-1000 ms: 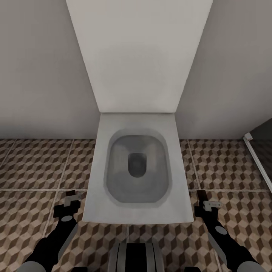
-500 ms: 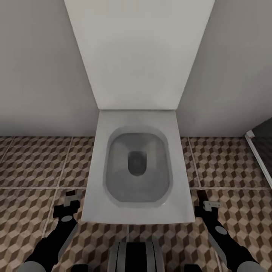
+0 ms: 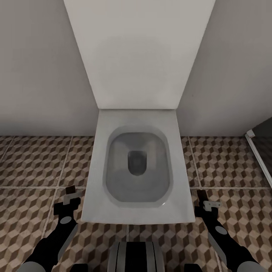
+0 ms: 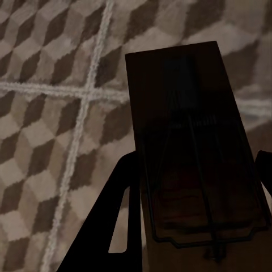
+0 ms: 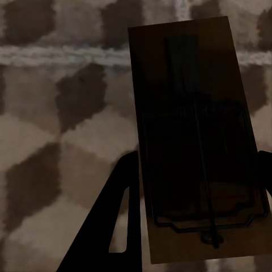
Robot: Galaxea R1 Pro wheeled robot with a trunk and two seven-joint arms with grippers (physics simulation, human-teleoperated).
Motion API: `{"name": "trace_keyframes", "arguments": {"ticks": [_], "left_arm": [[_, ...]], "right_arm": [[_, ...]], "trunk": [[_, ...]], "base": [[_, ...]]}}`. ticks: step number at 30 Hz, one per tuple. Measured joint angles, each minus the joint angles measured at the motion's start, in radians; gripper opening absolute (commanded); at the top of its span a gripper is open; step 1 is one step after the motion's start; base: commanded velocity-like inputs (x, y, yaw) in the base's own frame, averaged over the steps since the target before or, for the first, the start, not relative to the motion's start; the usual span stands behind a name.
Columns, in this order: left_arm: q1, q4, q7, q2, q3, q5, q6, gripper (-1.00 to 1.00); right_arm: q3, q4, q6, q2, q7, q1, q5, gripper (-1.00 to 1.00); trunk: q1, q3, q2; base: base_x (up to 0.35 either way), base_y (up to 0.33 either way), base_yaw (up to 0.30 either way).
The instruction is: Take the four mousetraps from the cabinet in the bathroom and place them on the bathroom floor. Make sure all four end up on the same floor surface, and ensure that at least two of them are either under or directly next to the same bathroom sink.
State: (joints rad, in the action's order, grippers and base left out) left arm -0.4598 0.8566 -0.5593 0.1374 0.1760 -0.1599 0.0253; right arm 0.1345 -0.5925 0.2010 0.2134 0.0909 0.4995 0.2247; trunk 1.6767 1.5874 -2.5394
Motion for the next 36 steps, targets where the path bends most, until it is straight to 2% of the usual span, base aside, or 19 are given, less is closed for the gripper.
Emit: {"name": "trace_keyframes", "arguments": {"ticks": [4,11,14,36], "left_arm": [[0.000,0.000,0.005,-0.001,0.000,-0.001,-0.003,-1.00],[0.000,-0.003,0.084,0.001,0.000,0.001,-0.005,-1.00],[0.000,-0.003,0.097,0.002,0.000,0.002,-0.006,-1.00],[0.000,-0.019,0.097,0.010,-0.002,0.004,-0.012,-1.00]], "right_arm": [[0.000,0.000,0.000,0.000,0.000,0.000,0.000,-1.00],[0.000,0.000,0.000,0.000,0.000,0.000,0.000,-1.00],[0.000,0.000,0.000,0.000,0.000,0.000,0.000,-1.00],[0.000,0.000,0.000,0.000,0.000,0.000,0.000,-1.00]], "trunk": [[0.000,0.000,0.000],[0.000,0.000,0.000],[0.000,0.000,0.000],[0.000,0.000,0.000]], "base": [[0.000,0.000,0.000],[0.000,0.000,0.000],[0.000,0.000,0.000],[0.000,0.000,0.000]]}}
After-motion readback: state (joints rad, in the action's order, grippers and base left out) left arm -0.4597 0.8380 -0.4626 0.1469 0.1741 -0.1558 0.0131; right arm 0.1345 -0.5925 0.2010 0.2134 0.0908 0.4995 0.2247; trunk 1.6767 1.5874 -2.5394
